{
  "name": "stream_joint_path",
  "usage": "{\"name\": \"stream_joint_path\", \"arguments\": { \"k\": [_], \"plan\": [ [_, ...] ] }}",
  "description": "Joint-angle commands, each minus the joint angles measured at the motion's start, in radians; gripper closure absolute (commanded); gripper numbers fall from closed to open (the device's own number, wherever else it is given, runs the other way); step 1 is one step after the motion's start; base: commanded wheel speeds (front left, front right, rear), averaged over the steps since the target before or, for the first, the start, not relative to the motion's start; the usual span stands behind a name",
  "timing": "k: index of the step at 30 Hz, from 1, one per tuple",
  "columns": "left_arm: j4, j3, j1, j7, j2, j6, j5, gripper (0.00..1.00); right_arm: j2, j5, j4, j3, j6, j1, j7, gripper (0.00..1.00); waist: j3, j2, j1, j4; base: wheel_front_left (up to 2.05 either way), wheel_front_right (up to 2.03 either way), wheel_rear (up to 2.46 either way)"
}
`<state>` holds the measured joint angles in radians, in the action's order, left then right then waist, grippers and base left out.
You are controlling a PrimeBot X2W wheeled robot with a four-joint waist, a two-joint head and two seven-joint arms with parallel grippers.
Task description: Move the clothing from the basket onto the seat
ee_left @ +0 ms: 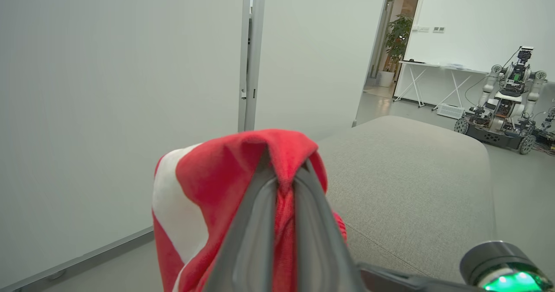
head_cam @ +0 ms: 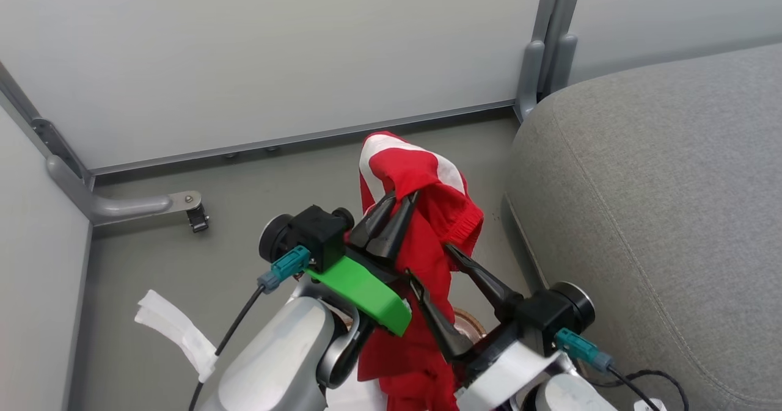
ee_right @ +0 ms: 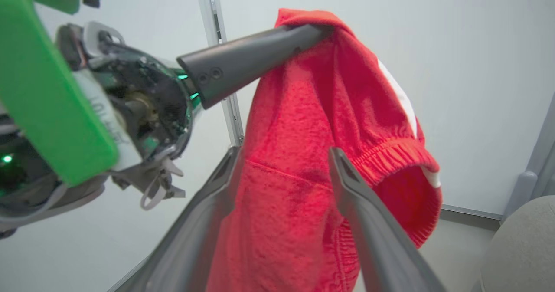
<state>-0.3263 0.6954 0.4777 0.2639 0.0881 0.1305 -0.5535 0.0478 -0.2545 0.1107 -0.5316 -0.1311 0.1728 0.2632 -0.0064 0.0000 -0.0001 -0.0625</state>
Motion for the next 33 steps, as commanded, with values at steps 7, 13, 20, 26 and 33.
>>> {"name": "stream_joint_path", "arguments": {
  "k": [7,13,20,26,33],
  "plan": [
    [0.002,0.075,0.001,0.001,-0.019,0.000,-0.047,1.00,0.005,0.006,0.134,-0.041,0.001,0.129,0.002,0.00,0.004,0.0000,0.0001,0.061,0.00,0.00,0.00],
    [0.002,0.105,-0.006,0.001,-0.025,0.000,-0.063,1.00,0.005,0.003,0.258,-0.030,0.001,0.161,0.002,1.00,0.004,0.0000,0.0001,0.096,0.00,0.00,0.00],
    [-0.006,0.093,-0.019,0.001,-0.013,-0.001,-0.051,0.58,0.005,-0.019,0.259,0.001,0.001,0.135,0.002,1.00,0.003,0.0000,0.0001,0.080,0.00,0.00,0.00],
    [-0.016,0.070,-0.063,0.001,0.024,-0.002,0.007,0.00,0.005,0.000,0.213,0.077,0.001,0.078,0.002,1.00,0.014,0.0000,0.0001,-0.027,0.00,0.00,0.00],
    [0.008,0.037,-0.136,0.001,0.046,0.000,0.052,0.00,0.005,0.038,0.182,0.140,0.001,0.033,0.002,1.00,0.038,0.0000,0.0001,-0.229,0.00,0.00,0.00]
  ]
}}
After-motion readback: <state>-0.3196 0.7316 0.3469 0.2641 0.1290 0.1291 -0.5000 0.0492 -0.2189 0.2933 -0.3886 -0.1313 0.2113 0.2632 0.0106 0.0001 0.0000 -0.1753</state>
